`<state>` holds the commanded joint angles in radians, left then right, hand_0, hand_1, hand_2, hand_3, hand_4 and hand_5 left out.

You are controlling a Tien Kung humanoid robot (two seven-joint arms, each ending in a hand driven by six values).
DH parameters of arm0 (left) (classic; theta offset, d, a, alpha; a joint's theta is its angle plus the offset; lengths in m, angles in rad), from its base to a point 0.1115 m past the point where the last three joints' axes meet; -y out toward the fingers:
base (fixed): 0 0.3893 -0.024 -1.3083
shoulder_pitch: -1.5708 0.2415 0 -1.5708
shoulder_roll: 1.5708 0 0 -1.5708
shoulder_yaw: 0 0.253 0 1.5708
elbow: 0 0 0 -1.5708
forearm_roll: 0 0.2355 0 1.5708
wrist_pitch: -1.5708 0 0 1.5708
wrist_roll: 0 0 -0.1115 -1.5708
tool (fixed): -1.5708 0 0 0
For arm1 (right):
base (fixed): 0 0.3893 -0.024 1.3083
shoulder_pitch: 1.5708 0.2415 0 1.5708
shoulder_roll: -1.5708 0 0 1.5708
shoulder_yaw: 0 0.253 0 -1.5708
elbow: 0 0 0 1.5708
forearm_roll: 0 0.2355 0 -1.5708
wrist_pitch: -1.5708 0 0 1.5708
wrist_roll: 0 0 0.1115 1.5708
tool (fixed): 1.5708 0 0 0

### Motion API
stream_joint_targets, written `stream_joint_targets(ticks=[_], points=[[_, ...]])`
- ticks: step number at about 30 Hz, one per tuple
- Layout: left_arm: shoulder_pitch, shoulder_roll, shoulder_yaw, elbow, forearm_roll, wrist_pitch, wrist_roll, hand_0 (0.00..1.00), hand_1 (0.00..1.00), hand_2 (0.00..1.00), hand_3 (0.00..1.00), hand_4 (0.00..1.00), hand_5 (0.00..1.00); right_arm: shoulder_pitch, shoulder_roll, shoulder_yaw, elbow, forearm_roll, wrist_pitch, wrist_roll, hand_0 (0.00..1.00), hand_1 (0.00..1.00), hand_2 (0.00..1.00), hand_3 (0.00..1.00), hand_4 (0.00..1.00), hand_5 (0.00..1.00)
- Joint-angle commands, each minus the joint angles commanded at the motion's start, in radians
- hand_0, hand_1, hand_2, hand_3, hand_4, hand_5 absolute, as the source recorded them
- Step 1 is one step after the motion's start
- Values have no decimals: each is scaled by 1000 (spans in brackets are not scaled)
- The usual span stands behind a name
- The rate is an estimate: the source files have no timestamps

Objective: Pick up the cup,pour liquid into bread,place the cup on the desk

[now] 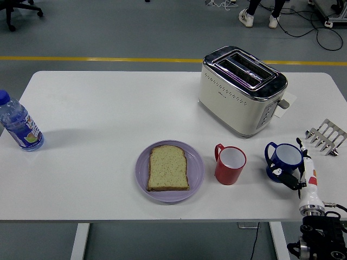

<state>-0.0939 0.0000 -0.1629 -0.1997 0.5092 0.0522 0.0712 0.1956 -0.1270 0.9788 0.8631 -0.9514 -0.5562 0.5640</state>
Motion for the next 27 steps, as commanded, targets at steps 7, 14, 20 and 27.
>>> stream_joint_targets(ticks=[7, 14, 20, 27], points=[[-1, 0, 0, 0, 1, 0, 0, 636, 647, 656, 551, 323, 838, -4, -2, 8, 6, -6, 10, 7, 877, 730, 907, 998, 915, 4], [-2, 0, -1, 0, 2, 0, 0, 635, 646, 657, 550, 323, 838, -8, -2, 17, 7, -20, 25, -5, 924, 802, 949, 998, 912, 3], [0, 0, 0, 0, 1, 0, 0, 636, 646, 657, 550, 323, 838, -11, -2, 22, 15, -42, 27, -14, 957, 838, 990, 998, 922, 2], [5, 0, 4, 0, 0, 0, 0, 635, 646, 656, 550, 324, 839, -43, -4, 67, 81, -109, 25, -32, 978, 862, 998, 998, 935, 2]])
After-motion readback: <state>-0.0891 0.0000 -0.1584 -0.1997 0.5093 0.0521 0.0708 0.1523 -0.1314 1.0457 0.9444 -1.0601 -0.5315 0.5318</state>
